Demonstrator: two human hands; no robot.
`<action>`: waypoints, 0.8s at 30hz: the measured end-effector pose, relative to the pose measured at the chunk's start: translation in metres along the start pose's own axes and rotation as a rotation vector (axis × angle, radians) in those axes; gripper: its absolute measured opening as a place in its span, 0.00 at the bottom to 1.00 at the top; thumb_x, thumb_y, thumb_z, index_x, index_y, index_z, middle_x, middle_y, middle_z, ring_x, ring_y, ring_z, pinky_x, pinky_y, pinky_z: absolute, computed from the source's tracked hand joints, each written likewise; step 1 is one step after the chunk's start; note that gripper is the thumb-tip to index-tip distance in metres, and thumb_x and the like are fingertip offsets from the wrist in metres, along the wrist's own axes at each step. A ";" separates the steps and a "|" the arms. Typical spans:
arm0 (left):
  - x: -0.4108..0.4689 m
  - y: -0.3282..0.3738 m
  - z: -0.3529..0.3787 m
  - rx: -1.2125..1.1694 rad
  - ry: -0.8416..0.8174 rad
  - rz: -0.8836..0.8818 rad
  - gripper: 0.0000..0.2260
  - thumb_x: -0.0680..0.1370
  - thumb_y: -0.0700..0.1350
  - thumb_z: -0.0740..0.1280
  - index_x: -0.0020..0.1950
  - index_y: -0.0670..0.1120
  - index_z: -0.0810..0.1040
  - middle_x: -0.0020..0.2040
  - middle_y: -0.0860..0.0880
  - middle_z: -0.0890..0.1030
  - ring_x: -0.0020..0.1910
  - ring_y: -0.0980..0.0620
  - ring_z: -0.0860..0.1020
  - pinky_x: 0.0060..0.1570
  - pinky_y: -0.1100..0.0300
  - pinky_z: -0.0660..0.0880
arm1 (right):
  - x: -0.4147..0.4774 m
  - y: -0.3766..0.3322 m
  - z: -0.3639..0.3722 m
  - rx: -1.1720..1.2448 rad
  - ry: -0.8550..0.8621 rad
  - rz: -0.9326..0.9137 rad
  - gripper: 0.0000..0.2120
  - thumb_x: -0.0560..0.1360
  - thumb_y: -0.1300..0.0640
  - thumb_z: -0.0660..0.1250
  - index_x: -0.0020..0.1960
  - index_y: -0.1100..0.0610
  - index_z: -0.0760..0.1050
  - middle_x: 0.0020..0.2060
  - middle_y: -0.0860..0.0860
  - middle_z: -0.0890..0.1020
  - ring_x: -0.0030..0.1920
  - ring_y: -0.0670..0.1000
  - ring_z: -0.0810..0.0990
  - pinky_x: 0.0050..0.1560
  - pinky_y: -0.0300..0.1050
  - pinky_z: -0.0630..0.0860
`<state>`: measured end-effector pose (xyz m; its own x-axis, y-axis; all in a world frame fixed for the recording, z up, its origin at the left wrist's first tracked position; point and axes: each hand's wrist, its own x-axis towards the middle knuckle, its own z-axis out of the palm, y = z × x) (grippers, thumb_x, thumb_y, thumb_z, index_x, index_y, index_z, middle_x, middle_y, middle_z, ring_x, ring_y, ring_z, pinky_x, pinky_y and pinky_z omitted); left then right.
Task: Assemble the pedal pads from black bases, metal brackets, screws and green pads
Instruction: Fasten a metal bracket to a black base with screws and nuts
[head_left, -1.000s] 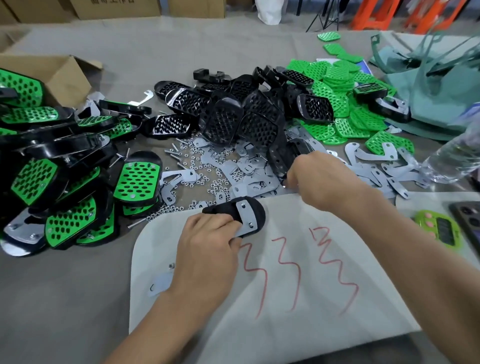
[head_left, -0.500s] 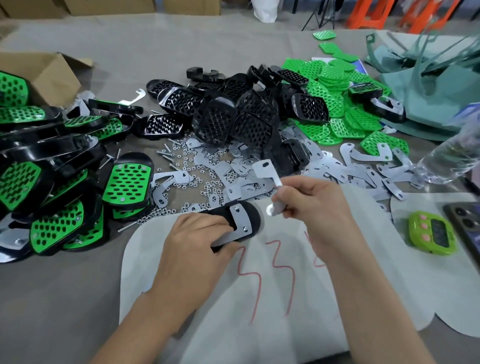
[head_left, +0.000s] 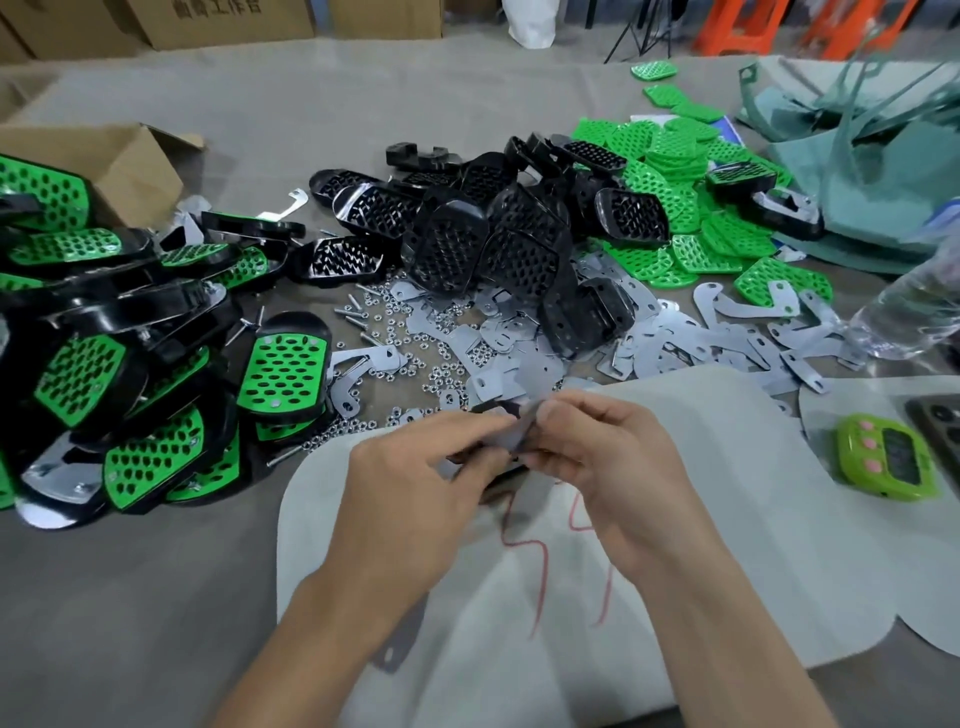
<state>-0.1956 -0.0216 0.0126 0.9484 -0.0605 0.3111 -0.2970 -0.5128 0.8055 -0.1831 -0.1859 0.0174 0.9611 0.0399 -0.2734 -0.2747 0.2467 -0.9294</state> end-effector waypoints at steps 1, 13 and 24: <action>0.001 -0.002 -0.003 -0.033 -0.049 -0.066 0.22 0.71 0.38 0.76 0.47 0.68 0.85 0.45 0.68 0.84 0.44 0.67 0.82 0.46 0.75 0.73 | 0.001 -0.001 -0.003 -0.017 0.006 -0.032 0.08 0.77 0.68 0.66 0.45 0.61 0.84 0.40 0.59 0.86 0.37 0.54 0.82 0.39 0.42 0.78; 0.030 -0.011 -0.040 -0.454 -0.068 -0.606 0.07 0.81 0.44 0.69 0.48 0.47 0.87 0.39 0.44 0.86 0.33 0.49 0.83 0.33 0.62 0.79 | 0.028 -0.014 0.006 -0.012 -0.150 -0.199 0.08 0.68 0.67 0.73 0.46 0.61 0.86 0.41 0.60 0.86 0.44 0.57 0.84 0.50 0.49 0.82; 0.011 -0.033 -0.035 -0.535 0.029 -0.641 0.09 0.74 0.32 0.74 0.44 0.46 0.87 0.33 0.42 0.82 0.29 0.53 0.77 0.29 0.65 0.75 | 0.030 0.003 0.015 -0.493 0.053 -0.249 0.17 0.68 0.70 0.74 0.41 0.47 0.86 0.37 0.45 0.87 0.39 0.45 0.86 0.41 0.36 0.79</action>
<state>-0.1791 0.0244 0.0070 0.9504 0.1307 -0.2823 0.2800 0.0364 0.9593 -0.1544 -0.1697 0.0105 0.9994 -0.0133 -0.0309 -0.0332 -0.2409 -0.9700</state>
